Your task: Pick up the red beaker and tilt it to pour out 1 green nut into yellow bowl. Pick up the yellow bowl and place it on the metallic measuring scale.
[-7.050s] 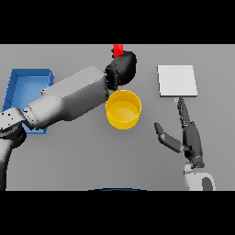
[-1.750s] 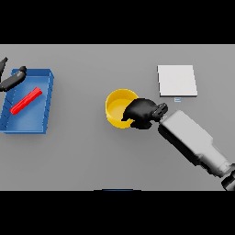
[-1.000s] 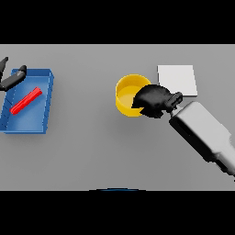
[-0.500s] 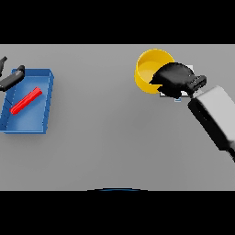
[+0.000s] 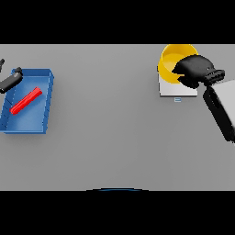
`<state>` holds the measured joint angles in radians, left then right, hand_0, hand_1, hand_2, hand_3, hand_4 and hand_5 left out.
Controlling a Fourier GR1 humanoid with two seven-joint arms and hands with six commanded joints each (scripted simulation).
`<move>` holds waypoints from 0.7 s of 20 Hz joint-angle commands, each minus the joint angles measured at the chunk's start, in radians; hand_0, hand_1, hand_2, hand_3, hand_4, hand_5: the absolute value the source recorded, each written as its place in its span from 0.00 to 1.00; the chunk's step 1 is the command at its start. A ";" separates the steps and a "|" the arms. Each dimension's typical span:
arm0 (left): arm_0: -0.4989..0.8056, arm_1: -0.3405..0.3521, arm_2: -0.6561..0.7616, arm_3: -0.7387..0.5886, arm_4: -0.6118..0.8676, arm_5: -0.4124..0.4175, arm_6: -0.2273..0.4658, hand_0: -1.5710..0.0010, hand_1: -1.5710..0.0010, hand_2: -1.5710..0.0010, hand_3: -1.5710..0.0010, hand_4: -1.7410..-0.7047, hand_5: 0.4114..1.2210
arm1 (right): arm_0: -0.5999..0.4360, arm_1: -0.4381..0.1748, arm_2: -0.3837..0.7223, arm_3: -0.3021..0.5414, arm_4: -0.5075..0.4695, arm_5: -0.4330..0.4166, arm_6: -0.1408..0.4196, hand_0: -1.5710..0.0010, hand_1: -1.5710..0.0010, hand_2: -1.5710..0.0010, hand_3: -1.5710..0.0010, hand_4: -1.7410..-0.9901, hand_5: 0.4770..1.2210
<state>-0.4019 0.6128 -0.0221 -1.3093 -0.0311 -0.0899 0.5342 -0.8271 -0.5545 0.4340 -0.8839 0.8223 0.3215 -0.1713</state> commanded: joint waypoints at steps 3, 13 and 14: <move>-0.013 -0.003 -0.014 0.003 -0.014 0.000 0.015 1.00 1.00 1.00 1.00 0.85 0.47 | -0.026 0.016 -0.010 0.093 0.005 -0.037 -0.030 0.00 0.00 0.08 0.21 0.00 1.00; -0.023 -0.007 -0.019 0.031 -0.022 -0.005 -0.005 1.00 1.00 1.00 1.00 0.87 0.47 | -0.040 0.054 -0.020 0.247 0.008 -0.078 -0.048 0.00 0.00 0.12 0.10 0.00 1.00; -0.032 -0.008 -0.020 0.034 -0.020 -0.009 0.007 1.00 1.00 1.00 1.00 0.87 0.46 | -0.043 0.058 -0.016 0.245 0.009 -0.074 -0.049 0.00 0.00 0.13 0.08 0.00 1.00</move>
<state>-0.4342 0.6045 -0.0423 -1.2756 -0.0513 -0.0991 0.5422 -0.8703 -0.4957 0.4182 -0.6388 0.8307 0.2479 -0.2208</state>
